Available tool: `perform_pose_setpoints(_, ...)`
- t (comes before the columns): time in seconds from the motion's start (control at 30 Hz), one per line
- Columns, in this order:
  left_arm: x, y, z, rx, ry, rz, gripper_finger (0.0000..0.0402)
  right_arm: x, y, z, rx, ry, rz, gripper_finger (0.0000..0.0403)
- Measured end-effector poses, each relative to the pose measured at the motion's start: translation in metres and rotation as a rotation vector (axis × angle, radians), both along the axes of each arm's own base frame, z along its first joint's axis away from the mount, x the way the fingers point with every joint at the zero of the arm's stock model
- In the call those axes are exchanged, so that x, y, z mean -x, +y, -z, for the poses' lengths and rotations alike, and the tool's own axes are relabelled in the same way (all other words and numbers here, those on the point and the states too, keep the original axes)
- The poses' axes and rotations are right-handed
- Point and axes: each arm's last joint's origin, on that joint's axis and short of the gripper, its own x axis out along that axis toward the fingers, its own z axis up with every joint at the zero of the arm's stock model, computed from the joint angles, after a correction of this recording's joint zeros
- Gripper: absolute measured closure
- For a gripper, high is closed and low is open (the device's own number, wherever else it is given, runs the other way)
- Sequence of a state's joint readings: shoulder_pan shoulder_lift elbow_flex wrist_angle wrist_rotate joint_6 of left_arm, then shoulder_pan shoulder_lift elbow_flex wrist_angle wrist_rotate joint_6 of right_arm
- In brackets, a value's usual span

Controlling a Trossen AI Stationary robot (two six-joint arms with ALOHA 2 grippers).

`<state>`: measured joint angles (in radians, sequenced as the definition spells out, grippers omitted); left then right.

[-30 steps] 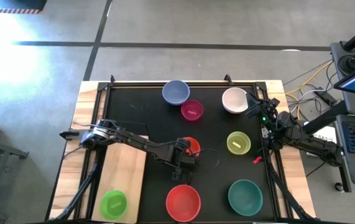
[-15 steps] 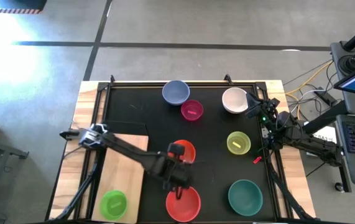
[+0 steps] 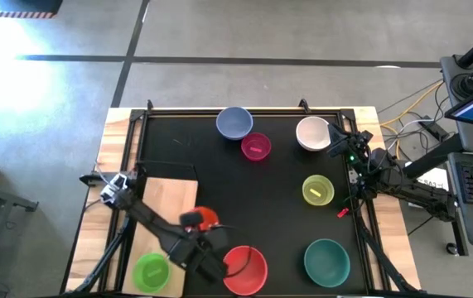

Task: Place and stack bowls onto a shelf
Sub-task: Stack the light orange bowl on the green bowl on the shelf

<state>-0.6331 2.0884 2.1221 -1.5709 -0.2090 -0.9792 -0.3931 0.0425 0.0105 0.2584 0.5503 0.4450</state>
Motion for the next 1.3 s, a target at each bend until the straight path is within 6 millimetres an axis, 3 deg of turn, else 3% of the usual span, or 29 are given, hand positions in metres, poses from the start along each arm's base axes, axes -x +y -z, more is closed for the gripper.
perform_pose_setpoints(0.37,0.046,-0.048,-0.003,0.175,0.071,-0.269,0.0401,0.0,0.0,0.0,0.0,0.0,0.0,0.0275)
perform_pose_setpoints(0.5,0.069,-0.056,-0.016,0.23,0.086,-0.341,0.0395,0.0,0.0,0.0,0.0,0.0,0.001,0.0275)
perform_pose_setpoints(0.73,0.1,-0.067,-0.014,0.262,0.195,-0.45,0.0392,0.0,0.0,0.0,0.0,0.001,0.0,0.0275)
perform_pose_setpoints(1.3,0.107,-0.069,0.019,0.144,0.183,-0.398,0.0392,0.0,0.0,0.0,0.0,0.0,0.0,0.0275)
